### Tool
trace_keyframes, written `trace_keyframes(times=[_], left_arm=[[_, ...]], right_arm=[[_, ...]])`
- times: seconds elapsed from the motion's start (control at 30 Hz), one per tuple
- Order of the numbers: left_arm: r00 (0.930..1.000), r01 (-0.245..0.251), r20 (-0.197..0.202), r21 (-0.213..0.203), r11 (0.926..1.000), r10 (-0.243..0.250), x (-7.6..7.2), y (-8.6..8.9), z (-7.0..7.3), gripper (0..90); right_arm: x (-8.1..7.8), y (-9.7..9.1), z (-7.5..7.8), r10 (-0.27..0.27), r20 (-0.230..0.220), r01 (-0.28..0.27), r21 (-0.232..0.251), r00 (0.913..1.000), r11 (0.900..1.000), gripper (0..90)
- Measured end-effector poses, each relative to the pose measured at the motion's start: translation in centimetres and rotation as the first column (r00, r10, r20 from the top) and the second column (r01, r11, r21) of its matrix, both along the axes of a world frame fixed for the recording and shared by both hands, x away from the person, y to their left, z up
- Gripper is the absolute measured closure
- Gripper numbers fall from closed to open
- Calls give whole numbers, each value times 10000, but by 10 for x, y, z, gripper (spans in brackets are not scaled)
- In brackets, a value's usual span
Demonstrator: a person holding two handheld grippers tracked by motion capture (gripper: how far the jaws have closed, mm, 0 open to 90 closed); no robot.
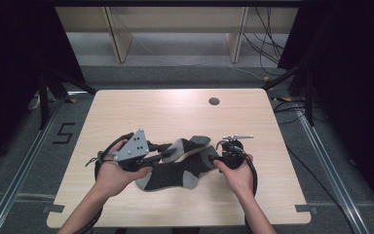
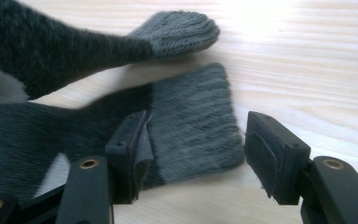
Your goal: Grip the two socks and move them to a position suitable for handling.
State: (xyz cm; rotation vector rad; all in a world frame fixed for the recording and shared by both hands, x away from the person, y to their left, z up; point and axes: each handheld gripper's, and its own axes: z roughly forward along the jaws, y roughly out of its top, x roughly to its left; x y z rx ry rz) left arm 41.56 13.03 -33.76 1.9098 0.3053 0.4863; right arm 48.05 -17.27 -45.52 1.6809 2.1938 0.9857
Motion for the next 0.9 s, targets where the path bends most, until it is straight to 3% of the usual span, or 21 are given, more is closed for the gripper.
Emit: trace_keyframes(times=[0.1, 0.13, 0.17, 0.23, 0.3, 0.33, 0.4, 0.43, 0.53, 0.57, 0.63, 0.7, 0.73, 0.77, 0.8, 0.83, 0.87, 0.9], left_arm=[[9999, -24, 103, -88, 10000, 25, 1, 2, 6, 823], [9999, -28, 161, -180, 9998, 31, 2, 4, 10, 822], [9998, -45, 203, -198, 9998, 49, 2, 6, 13, 823], [9994, -134, 315, -342, 9993, 145, 4, 9, 17, 822], [9992, -175, 339, -410, 9990, 189, 4, 11, 19, 821], [9992, -191, 339, -555, 9983, 210, 6, 13, 23, 822], [9992, -210, 334, -594, 9980, 230, 6, 14, 25, 822], [9991, -210, 347, -594, 9980, 231, 7, 14, 26, 822], [9990, -241, 374, -602, 9979, 263, 8, 14, 27, 822], [9989, -251, 381, -581, 9980, 274, 8, 14, 27, 822], [9988, -299, 361, -620, 9976, 322, 8, 15, 27, 822], [9988, -334, 324, -674, 9972, 356, 9, 16, 27, 822], [9988, -340, 327, -645, 9973, 361, 9, 16, 27, 822], [9987, -360, 324, -649, 9972, 381, 9, 17, 27, 822], [9987, -361, 329, -658, 9972, 383, 10, 18, 27, 822], [9987, -363, 320, -669, 9971, 385, 10, 18, 28, 822], [9987, -372, 322, -677, 9970, 395, 10, 18, 28, 821], [9986, -395, 325, -692, 9968, 418, 10, 19, 28, 821]], right_arm=[[1, 1, 2, -268, 64, 266, 240, 9996, 9994, 416], [0, 3, 9, -154, 489, 157, -62, 9987, 9999, 441], [-1, 4, 12, -115, 536, 134, -354, 9985, 9993, 440], [-3, 7, 18, 477, 771, -440, -495, 9959, 9978, 443], [-5, 10, 20, 609, 763, -573, -485, 9952, 9972, 443], [-4, 14, 21, 1368, 1038, -1276, -909, 9851, 9877, 453], [-5, 17, 21, 1687, 1215, -1566, -1035, 9781, 9822, 469], [-4, 18, 20, 1966, 1471, -1780, -1303, 9694, 9754, 474], [-1, 23, 18, 2318, 1643, -2101, -1390, 9588, 9677, 482], [-1, 25, 18, 2297, 1569, -2097, -1339, 9605, 9685, 478], [3, 27, 16, 2498, 1604, -2288, -1387, 9549, 9635, 472], [8, 27, 13, 2619, 1801, -2336, -1636, 9482, 9585, 455], [8, 28, 14, 2462, 1696, -2226, -1468, 9543, 9638, 450], [12, 28, 13, 2598, 1845, -2328, -1558, 9479, 9600, 444], [12, 30, 12, 2313, 1716, -2141, -1128, 9576, 9703, 439], [16, 28, 13, 2432, 1791, -2235, -1232, 9533, 9669, 436], [17, 29, 13, 2348, 1743, -2172, -1143, 9563, 9694, 436], [20, 29, 12, 2461, 1770, -2279, -1169, 9529, 9666, 432]])
